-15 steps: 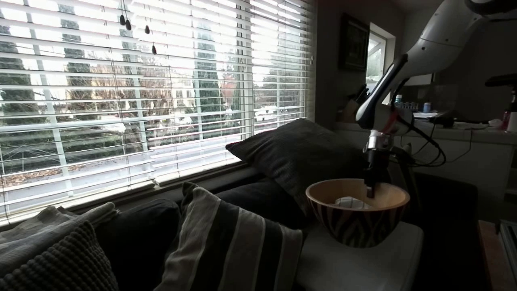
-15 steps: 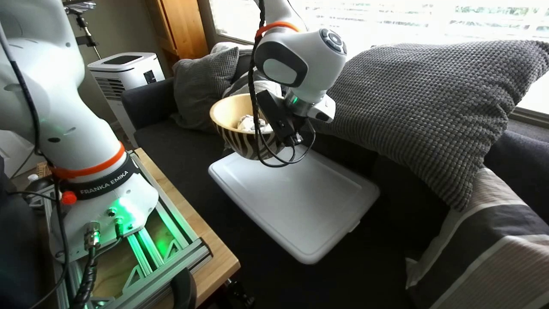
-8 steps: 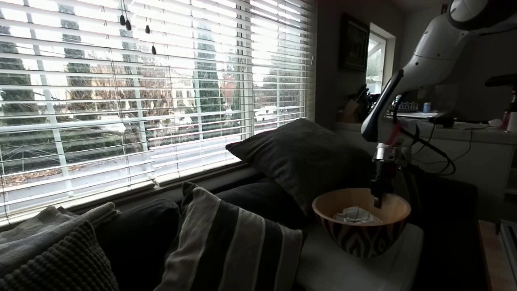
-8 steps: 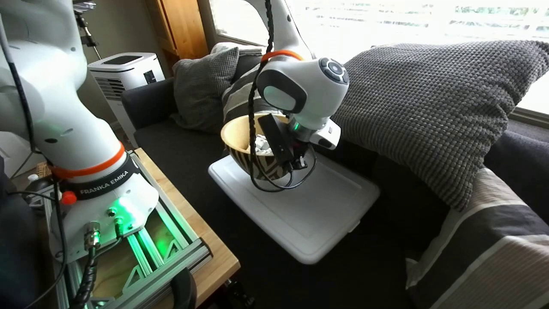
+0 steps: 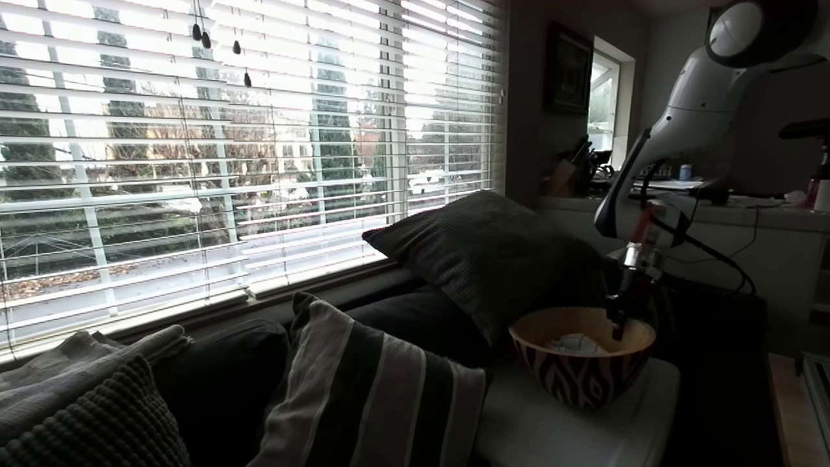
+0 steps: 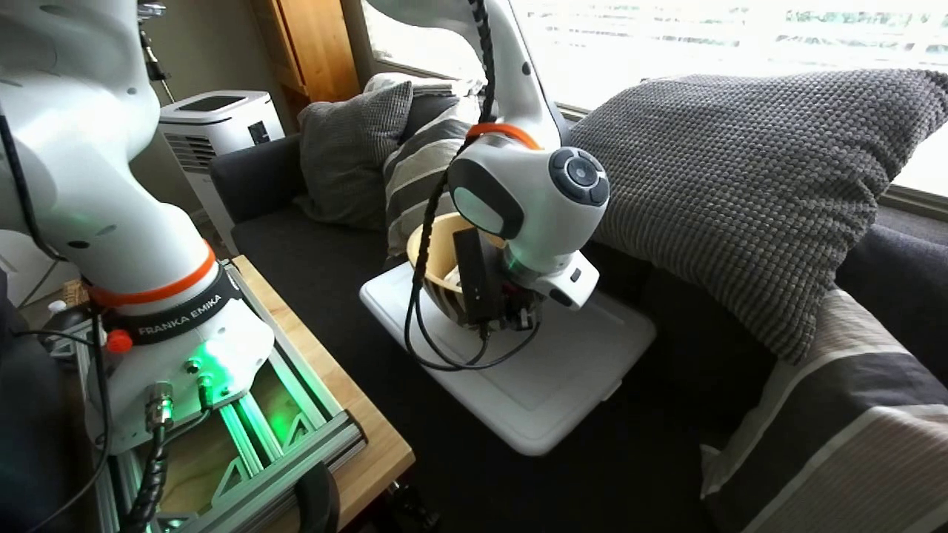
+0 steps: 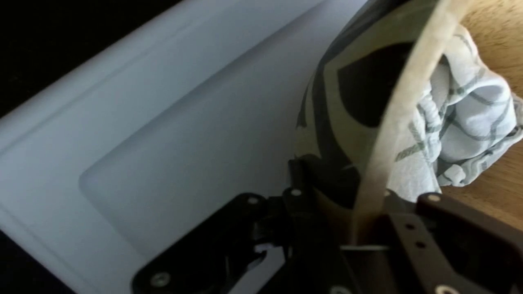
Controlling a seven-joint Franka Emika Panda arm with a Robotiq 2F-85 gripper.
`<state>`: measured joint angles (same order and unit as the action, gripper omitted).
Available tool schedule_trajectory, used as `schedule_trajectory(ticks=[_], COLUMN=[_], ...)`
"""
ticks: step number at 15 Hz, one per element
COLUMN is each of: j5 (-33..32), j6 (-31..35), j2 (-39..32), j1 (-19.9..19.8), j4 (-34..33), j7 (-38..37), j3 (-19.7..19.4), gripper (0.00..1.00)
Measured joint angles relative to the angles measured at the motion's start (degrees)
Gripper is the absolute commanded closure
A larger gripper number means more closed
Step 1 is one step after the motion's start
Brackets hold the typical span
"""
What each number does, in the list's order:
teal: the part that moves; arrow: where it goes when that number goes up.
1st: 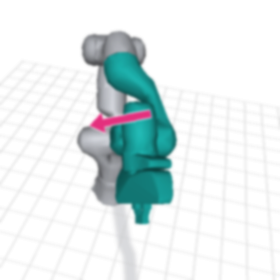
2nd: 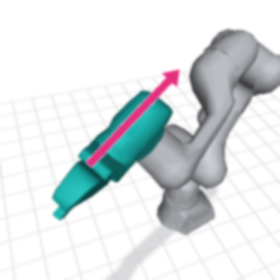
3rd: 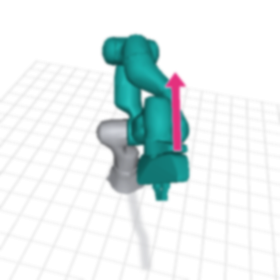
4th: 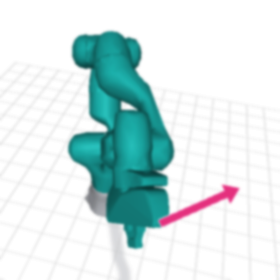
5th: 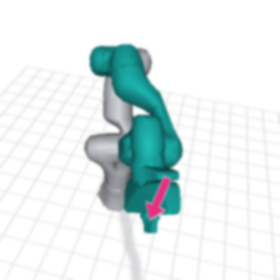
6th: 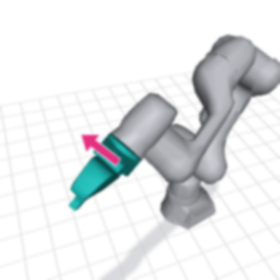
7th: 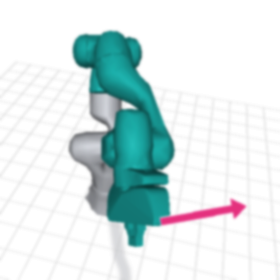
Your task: Remove the wooden bowl from the sofa back put it on the white object on the sofa seat
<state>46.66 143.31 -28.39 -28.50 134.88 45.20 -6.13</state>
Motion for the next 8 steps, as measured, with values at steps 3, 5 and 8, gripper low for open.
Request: schedule_trajectory(ticks=[3, 5, 8], j5=[4.35, 6.90, 11.00], j6=[1.96, 3.32, 5.48], j2=[-0.82, -1.35, -2.07], j1=[-1.78, -2.54, -3.01], j4=[0.00, 0.00, -0.07], j7=[0.76, 1.18, 1.21], j3=[-0.13, -0.33, -0.47], gripper=[0.94, 0.94, 0.94])
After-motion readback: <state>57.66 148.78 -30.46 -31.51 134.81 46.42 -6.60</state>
